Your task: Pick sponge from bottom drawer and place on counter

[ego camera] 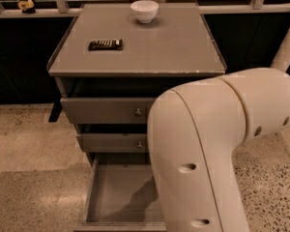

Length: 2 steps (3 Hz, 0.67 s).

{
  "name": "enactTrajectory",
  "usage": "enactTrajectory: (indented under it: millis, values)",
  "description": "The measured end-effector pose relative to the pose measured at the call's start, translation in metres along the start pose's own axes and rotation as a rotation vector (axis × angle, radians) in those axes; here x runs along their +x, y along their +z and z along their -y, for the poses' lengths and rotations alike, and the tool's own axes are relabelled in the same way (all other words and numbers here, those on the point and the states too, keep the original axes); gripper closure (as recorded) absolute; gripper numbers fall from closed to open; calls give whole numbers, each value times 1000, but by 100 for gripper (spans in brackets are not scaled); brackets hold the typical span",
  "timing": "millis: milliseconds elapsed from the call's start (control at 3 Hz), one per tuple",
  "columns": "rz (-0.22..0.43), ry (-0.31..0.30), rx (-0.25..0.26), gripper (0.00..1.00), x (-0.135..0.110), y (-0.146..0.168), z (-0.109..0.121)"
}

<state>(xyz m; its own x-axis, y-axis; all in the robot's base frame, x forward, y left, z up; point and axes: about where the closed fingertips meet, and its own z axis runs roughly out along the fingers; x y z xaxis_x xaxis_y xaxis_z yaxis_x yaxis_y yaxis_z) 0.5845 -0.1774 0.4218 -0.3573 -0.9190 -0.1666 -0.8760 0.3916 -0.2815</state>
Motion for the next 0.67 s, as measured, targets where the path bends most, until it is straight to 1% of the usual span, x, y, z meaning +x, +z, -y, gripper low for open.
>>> enactTrajectory:
  millis: [333,667]
  values:
    - [-60,-109,31,100,-18,-43,10]
    - [-152,-192,82,100,1,-107,14]
